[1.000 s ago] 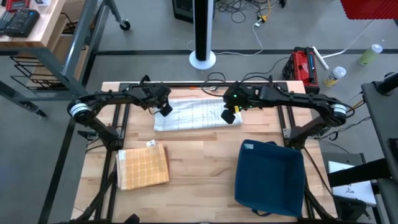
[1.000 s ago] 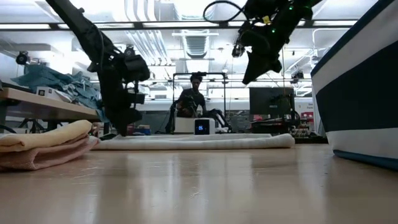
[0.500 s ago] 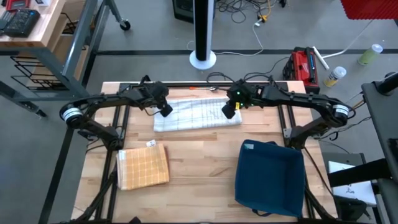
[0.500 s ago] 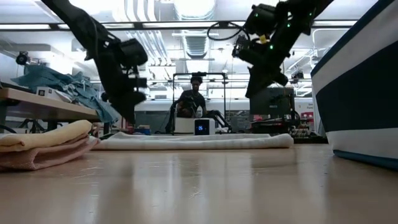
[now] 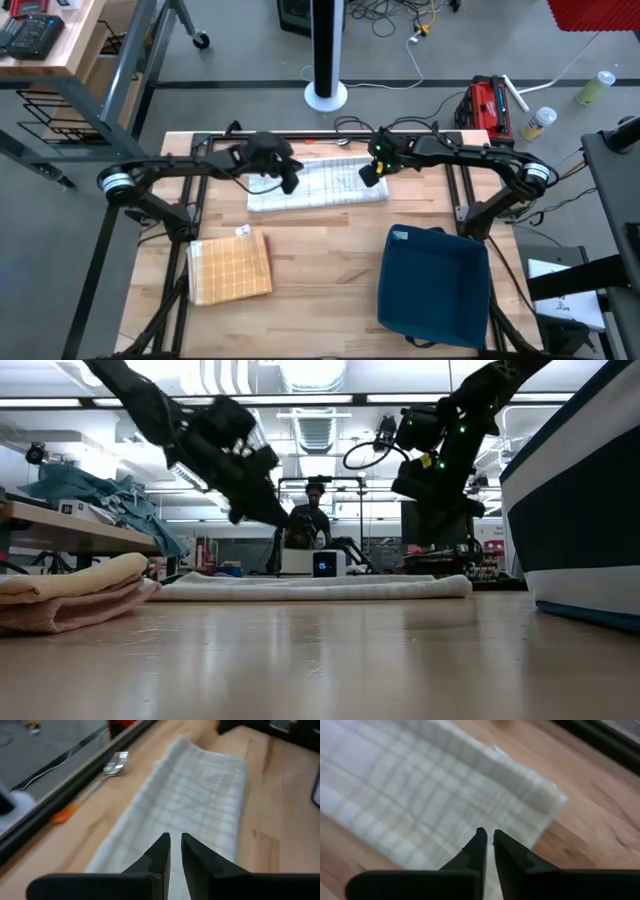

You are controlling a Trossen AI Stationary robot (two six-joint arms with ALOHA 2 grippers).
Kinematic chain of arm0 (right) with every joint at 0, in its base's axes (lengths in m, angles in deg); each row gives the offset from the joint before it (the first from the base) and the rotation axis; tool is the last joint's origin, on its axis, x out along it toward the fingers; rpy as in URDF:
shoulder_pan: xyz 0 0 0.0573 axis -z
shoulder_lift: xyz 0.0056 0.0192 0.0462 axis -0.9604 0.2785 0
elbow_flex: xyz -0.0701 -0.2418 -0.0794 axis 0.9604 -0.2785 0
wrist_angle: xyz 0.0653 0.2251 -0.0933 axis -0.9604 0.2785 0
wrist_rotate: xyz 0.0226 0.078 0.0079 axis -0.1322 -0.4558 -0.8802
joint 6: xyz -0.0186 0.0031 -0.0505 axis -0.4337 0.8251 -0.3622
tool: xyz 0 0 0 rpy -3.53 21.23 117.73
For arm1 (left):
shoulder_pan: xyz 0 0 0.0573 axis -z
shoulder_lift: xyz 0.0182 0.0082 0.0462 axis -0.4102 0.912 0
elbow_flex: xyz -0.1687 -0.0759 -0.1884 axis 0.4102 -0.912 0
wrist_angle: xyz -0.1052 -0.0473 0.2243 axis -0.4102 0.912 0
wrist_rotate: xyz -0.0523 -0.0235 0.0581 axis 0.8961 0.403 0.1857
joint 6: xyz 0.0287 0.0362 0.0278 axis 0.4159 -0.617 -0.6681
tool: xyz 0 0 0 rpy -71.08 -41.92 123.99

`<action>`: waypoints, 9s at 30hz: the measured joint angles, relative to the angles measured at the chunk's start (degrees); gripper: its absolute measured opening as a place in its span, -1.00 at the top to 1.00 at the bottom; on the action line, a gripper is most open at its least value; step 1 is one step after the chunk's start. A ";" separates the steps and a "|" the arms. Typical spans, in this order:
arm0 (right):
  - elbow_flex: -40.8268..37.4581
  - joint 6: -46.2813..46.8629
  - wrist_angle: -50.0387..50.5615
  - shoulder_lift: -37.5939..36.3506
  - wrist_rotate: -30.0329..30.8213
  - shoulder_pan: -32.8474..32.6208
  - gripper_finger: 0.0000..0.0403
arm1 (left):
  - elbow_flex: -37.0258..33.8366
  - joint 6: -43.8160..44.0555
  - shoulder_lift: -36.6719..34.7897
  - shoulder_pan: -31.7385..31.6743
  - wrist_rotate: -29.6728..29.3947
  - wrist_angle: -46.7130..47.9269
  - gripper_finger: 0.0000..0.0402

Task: Fold towel
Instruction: Fold the white towel

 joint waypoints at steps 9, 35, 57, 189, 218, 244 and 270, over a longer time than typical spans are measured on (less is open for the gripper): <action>-0.26 -0.01 1.82 0.03 0.45 1.02 0.48 | 5.63 -2.71 16.66 3.52 -0.07 -3.89 0.82; -1.63 2.54 2.23 8.16 -7.16 -1.64 -0.15 | 20.15 -8.87 27.00 3.86 0.48 32.01 0.82; -13.75 10.94 -22.90 6.69 -18.28 -2.64 -0.25 | 20.37 -10.32 31.17 9.70 1.97 17.34 0.82; 48.36 -6.38 3.09 39.59 -3.04 -15.62 -0.25 | -19.10 -8.13 7.79 9.82 -2.95 -18.85 1.00; 38.55 -13.12 1.28 37.41 -10.27 -18.19 -0.08 | -18.16 -2.38 -22.54 9.95 -8.05 3.18 1.00; 30.61 -16.58 -0.35 32.97 3.02 -16.48 0.48 | -15.92 -3.44 1.46 9.44 -19.68 0.95 1.00; 20.83 -14.80 2.00 23.78 -4.05 -13.46 0.99 | -13.16 2.41 2.45 13.75 1.46 -1.98 1.00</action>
